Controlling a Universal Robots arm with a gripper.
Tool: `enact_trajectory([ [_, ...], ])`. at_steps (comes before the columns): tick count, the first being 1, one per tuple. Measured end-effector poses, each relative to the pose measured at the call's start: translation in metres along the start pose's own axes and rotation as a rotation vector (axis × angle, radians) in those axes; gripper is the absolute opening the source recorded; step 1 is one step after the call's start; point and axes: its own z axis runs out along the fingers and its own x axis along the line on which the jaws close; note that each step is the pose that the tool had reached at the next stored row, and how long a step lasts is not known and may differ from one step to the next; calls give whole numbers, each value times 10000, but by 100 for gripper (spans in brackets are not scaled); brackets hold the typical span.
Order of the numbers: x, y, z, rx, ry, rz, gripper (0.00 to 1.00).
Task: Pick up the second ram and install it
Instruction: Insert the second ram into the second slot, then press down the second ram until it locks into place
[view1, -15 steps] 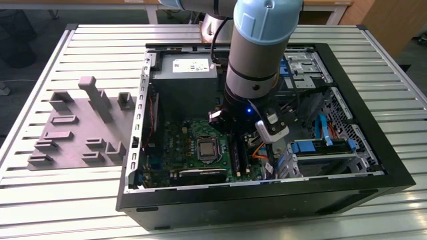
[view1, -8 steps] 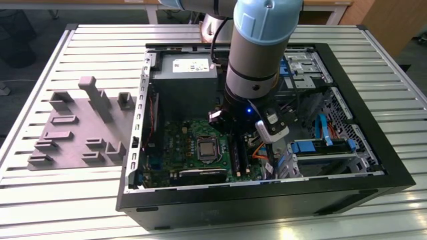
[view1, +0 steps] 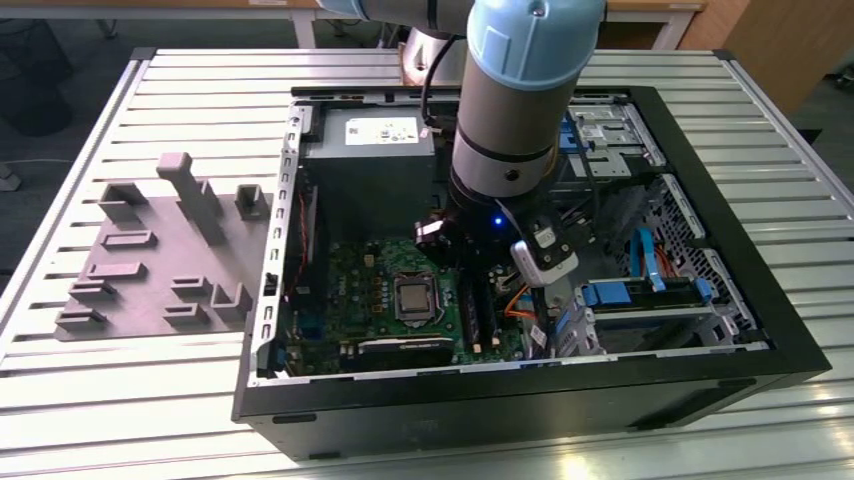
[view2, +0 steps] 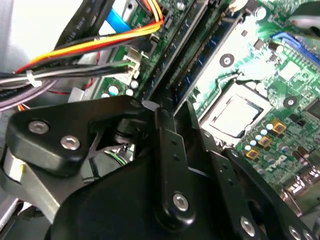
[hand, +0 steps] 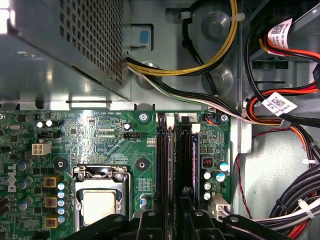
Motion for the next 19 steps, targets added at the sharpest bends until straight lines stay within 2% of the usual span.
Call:
enact_trajectory([
  [5, 0, 0, -22, 0, 0, 0, 27],
  [13, 2, 1, -198, 0, 7, -1, 27],
  [14, 2, 1, -224, 0, 8, 0, 26],
  [15, 3, 1, -246, 1, 10, 0, 20],
  [16, 3, 1, -257, 1, 13, 0, 20],
  [17, 3, 1, -258, -1, 15, 0, 13],
  [19, 2, 1, -258, -2, 16, 0, 11],
])
